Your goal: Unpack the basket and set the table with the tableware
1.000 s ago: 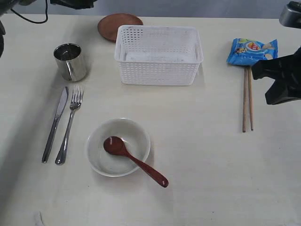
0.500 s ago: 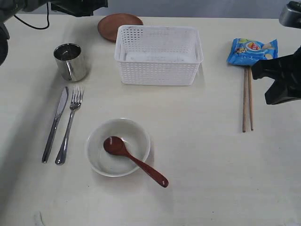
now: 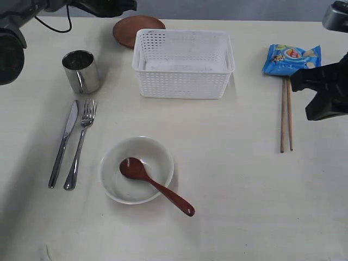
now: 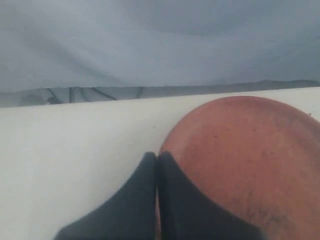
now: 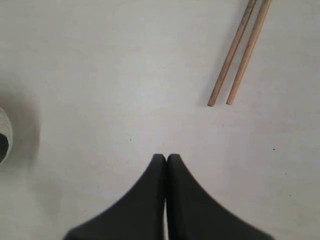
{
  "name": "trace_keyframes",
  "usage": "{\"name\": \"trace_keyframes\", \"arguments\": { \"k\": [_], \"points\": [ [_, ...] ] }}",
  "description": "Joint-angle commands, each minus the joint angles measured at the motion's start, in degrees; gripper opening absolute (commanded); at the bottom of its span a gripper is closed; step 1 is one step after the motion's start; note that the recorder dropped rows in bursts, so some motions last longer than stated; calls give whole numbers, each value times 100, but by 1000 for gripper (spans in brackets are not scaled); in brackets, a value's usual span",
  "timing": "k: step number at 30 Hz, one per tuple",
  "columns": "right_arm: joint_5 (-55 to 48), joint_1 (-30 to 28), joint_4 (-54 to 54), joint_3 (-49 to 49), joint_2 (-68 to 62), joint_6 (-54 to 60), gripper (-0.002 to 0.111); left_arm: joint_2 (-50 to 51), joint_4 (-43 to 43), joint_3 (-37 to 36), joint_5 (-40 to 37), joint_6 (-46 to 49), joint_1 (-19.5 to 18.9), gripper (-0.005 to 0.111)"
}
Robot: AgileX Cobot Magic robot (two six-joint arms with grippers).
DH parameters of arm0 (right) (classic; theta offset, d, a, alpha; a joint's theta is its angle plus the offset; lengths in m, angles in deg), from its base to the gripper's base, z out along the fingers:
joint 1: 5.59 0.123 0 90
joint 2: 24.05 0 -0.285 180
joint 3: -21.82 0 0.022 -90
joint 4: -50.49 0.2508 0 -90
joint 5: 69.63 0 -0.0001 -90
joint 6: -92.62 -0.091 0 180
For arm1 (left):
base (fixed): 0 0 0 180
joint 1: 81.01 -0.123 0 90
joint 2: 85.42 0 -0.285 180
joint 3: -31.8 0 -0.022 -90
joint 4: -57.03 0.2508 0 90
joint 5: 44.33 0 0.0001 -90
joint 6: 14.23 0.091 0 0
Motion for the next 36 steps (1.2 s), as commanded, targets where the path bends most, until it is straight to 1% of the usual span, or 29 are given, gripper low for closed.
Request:
{"name": "trace_keyframes", "arguments": {
  "k": [1,7,10,15,17,23,27,31,36],
  "points": [
    [-14,2,18,61,54,73,0,64,262,33,-216,-391,23,0],
    [-26,2,18,61,54,98,0,64,262,33,-240,-450,23,0],
    [-26,2,18,61,54,144,0,64,319,33,-378,-430,45,0],
    [-15,2,18,61,54,180,0,64,1041,33,-670,-511,231,0],
    [-15,2,18,61,54,180,0,64,1184,33,-683,-704,308,0],
    [-15,2,18,61,54,204,0,115,1173,33,-634,-1180,434,0],
    [-29,2,18,61,54,277,0,240,1206,33,-869,-1459,434,0],
    [-29,2,18,61,54,325,0,284,1616,33,-1029,-1891,422,0],
    [-17,2,18,61,54,346,0,274,1747,33,-797,-2050,433,0]
  ]
}}
